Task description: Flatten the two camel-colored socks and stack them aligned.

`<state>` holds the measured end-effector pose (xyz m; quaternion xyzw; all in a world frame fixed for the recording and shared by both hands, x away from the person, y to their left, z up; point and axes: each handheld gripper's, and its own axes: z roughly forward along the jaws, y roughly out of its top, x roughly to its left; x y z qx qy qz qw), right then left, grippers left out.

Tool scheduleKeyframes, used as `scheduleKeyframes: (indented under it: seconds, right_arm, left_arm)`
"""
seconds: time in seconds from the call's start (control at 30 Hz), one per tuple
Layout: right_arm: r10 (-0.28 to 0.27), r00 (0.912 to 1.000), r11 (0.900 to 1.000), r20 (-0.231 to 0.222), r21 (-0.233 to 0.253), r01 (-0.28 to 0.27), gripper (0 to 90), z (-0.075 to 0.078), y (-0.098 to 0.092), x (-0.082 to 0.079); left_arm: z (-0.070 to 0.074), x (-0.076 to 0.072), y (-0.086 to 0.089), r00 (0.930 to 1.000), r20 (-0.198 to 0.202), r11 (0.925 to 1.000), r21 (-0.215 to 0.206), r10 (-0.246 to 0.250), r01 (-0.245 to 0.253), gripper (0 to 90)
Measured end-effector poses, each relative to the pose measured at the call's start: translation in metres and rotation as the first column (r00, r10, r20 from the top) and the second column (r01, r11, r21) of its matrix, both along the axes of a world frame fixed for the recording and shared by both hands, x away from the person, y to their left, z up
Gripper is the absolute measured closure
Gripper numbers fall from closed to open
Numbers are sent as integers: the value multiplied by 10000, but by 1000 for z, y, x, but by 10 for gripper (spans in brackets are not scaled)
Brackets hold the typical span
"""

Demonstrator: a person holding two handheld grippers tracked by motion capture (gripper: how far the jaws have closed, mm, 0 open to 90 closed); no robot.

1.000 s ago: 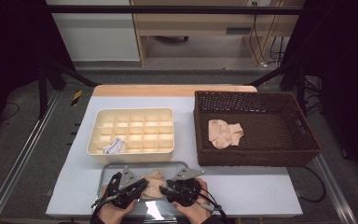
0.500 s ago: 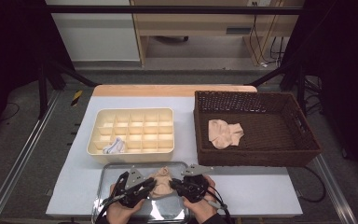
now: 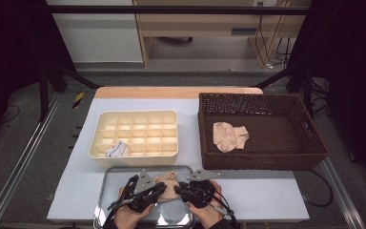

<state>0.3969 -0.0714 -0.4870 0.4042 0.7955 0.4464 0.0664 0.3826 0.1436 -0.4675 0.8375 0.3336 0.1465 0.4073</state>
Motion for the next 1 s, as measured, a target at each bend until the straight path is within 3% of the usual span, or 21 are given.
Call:
scheduleKeyframes:
  seconds: [0.2,0.3,0.43,0.53,0.67,0.77,0.9,1.0]
  right_arm:
    - [-23,9996,9996,-273,274,31,859,1,1,2]
    - [73,9998,9995,208,294,-79,867,10,1,0]
    - [752,9936,9945,841,667,-809,871,29,7,-5]
    - [1178,9894,9905,854,614,-1233,870,28,14,-8]
    - [1097,9909,9918,782,574,-1144,870,28,13,-8]
    - [1024,9921,9930,731,515,-1063,869,27,12,-7]
    - [1015,9923,9933,715,485,-1051,868,27,14,-7]
    - [1098,9913,9927,728,424,-1131,866,27,17,-7]
  left_arm:
    - [-2,-1,-3,9999,-108,9997,223,65,-62,858]
    - [-3,1,-3,9997,-196,9997,150,169,-166,869]
    - [-3,2,-3,9990,-379,9997,-6,246,-246,874]
    - [-1,2,0,9984,-524,9996,-164,230,-239,875]
    - [11,-4,16,9986,-443,9977,-614,274,-301,875]
    - [18,-6,36,9971,-294,9944,-769,708,-729,872]
    - [12,-5,55,9926,-568,9915,-683,1071,-1109,877]
    - [2,-5,55,9909,-915,9933,-515,985,-1035,888]
